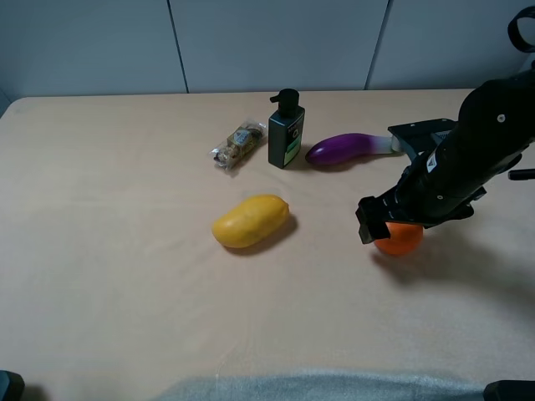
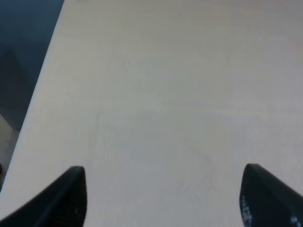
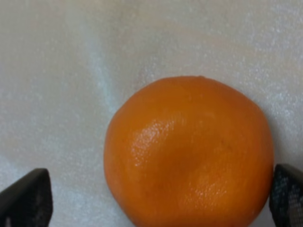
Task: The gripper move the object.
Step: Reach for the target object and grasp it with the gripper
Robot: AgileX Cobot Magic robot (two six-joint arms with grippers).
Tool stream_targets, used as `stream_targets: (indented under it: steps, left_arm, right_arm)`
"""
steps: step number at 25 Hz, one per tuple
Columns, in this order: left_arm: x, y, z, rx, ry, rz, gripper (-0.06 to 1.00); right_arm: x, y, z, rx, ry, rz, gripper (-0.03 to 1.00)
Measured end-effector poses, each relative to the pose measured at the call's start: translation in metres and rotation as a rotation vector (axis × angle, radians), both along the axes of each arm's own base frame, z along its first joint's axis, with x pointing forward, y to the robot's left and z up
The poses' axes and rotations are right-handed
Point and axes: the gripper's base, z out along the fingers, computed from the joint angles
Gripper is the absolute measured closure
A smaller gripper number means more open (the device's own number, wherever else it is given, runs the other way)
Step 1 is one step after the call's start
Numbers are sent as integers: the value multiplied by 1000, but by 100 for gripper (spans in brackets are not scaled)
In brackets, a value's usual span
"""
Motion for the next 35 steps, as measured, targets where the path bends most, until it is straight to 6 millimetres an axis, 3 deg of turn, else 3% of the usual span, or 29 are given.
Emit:
stream_targets:
  steps: [10, 35]
  left_arm:
    - [0, 0, 0, 0, 0, 0, 21]
    - [0, 0, 0, 0, 0, 0, 21]
  right_arm:
    - [1, 0, -14, -24, 48, 1, 28]
    - [3, 1, -14, -23, 26, 14, 28]
